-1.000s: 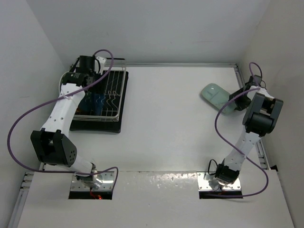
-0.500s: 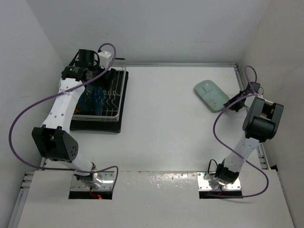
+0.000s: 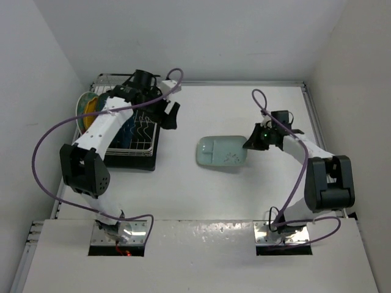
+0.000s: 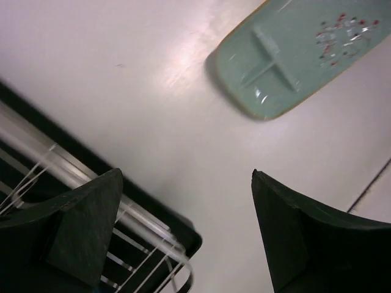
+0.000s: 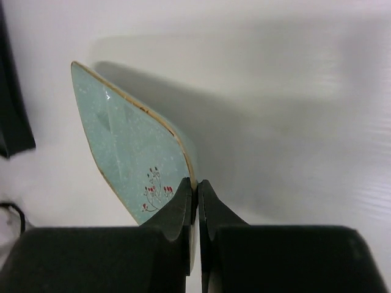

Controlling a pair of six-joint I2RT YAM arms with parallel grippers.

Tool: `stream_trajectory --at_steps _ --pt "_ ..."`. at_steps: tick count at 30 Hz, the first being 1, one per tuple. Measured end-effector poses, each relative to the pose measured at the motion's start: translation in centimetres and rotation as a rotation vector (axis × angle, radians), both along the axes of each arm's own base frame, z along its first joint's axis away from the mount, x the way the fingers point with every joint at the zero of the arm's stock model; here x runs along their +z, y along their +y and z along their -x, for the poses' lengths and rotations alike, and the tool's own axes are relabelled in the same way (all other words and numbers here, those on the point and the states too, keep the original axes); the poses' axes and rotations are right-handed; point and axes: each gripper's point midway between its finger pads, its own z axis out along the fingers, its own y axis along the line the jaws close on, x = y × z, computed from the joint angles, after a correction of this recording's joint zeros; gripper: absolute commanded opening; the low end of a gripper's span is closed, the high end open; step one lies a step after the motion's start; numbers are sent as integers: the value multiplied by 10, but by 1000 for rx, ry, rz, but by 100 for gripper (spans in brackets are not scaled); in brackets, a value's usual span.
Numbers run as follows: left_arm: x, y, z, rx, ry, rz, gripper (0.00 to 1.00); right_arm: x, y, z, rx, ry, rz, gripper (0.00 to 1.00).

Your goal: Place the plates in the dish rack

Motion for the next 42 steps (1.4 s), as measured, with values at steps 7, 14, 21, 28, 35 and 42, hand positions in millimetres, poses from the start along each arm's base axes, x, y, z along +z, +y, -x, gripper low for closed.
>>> stream_trajectory --at_steps 7,14,21,28,35,42 --pt "-51 -77 50 -302 95 13 86 11 71 32 257 -59 -20 0" --pt "-103 -112 77 -453 187 -9 82 23 114 53 420 -84 -87 0" --pt "-114 -110 80 -477 183 -13 25 55 126 48 453 -193 -153 0" --pt "-107 -111 87 -477 224 28 0 62 123 36 458 -272 -131 11" --pt "-71 -93 52 -296 145 -68 0 105 134 12 401 -335 -184 100" --pt "24 -39 -13 74 -82 -127 0 111 127 -2 297 -338 -152 100"
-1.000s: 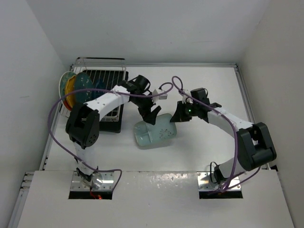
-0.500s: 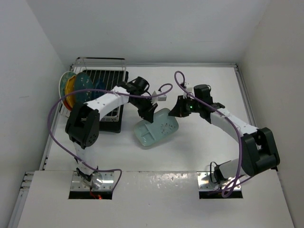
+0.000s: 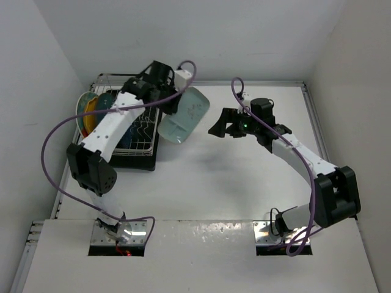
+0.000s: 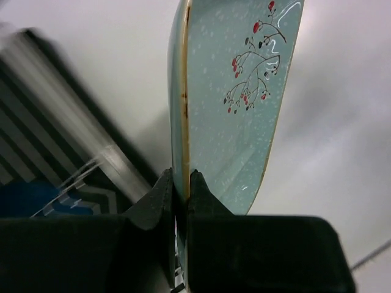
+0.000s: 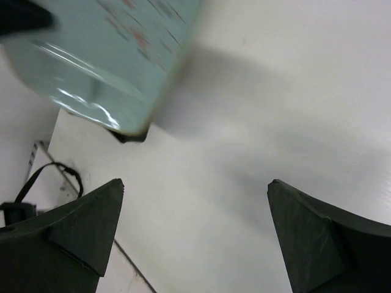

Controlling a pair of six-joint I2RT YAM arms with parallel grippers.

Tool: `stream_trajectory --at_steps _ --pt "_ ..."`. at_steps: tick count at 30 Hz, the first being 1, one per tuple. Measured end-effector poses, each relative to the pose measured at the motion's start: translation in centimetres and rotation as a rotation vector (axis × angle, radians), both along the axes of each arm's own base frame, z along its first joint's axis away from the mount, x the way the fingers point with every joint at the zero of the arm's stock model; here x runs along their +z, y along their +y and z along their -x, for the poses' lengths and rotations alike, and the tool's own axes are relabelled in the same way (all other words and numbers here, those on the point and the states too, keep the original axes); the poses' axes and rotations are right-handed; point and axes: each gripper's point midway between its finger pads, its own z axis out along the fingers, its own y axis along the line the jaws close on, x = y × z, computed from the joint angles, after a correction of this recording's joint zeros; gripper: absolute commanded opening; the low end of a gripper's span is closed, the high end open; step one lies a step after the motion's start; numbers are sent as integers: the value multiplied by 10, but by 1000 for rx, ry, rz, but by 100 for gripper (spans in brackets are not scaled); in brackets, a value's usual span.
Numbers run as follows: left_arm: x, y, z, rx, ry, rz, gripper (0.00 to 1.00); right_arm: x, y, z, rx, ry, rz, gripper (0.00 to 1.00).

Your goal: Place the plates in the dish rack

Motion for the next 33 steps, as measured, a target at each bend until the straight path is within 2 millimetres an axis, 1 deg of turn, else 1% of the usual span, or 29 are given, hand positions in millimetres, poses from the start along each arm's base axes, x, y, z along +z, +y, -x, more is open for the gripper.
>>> stream_trajectory --at_steps 2,5,8,9,10,12,14,16,18,23,26,28,30,33 --pt "31 27 -12 127 -78 -3 0 -1 -4 -3 -38 3 12 100" --pt "68 71 -17 315 -177 -28 0 1 -11 -6 -83 -6 28 100" --pt "91 113 -13 492 -256 -94 0 2 -15 -8 -111 -10 38 100" --pt "95 127 -10 558 -276 -119 0 1 -15 -8 -117 -9 39 100" --pt "96 137 -9 604 -286 -135 0 0 -16 -8 -122 -5 40 100" --pt "91 151 -4 682 -287 -171 0 -4 -17 -7 -129 8 42 100" --pt "81 161 -1 735 -270 -205 0 -8 -18 -6 -134 17 47 100" --pt "68 166 2 770 -242 -229 0 -11 -19 -5 -140 23 51 100" --pt "61 171 6 802 -224 -249 0 -12 -20 -5 -142 26 53 100" --pt "58 184 8 894 -243 -284 0 -12 -20 -5 -143 26 54 100" --pt "57 189 7 926 -261 -297 0 -12 -20 -5 -144 27 54 100" --pt "52 190 4 933 -267 -304 0 -12 -20 -5 -145 28 53 100" --pt "40 189 3 930 -257 -315 0 -12 -20 -5 -146 29 52 100" --pt "19 189 6 912 -218 -342 0 -12 -20 -5 -146 30 52 100"
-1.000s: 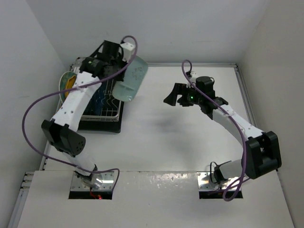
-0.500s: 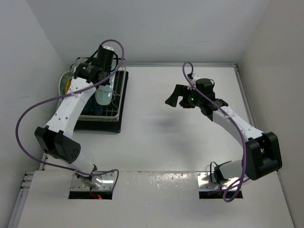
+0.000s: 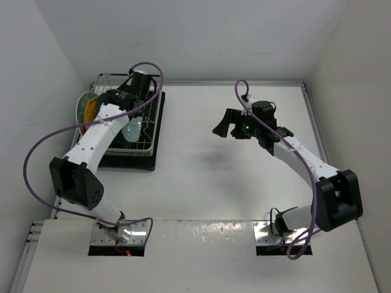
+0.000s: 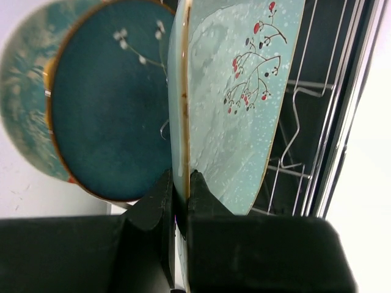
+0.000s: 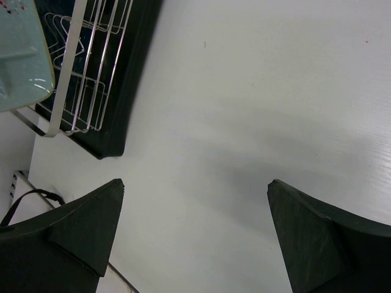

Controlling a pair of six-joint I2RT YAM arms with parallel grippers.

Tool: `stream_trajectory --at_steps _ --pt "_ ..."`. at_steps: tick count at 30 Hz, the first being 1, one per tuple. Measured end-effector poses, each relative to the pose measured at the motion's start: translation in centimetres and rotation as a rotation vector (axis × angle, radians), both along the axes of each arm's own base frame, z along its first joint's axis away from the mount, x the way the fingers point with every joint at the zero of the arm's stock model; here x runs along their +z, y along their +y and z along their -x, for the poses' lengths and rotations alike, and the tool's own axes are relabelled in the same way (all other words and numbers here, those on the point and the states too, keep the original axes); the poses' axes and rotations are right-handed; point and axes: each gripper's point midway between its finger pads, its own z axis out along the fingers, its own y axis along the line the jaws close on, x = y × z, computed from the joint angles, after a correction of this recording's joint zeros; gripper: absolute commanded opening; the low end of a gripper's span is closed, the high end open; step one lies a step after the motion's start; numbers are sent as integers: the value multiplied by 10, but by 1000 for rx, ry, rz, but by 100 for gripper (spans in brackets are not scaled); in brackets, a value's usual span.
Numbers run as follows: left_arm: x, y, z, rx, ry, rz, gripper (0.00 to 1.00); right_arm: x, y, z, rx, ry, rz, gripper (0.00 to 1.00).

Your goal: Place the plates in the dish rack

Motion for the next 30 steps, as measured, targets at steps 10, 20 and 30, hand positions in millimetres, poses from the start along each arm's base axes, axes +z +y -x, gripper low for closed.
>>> stream_trajectory --at_steps 10,20,30 --pt "-18 -4 -8 -10 5 5 0 -5 -3 3 -6 17 6 100" --pt "-42 -10 -15 17 31 32 0 -11 -6 7 -8 31 12 100" --pt "-42 -7 -10 104 0 74 0 -14 -9 9 -16 42 17 100"
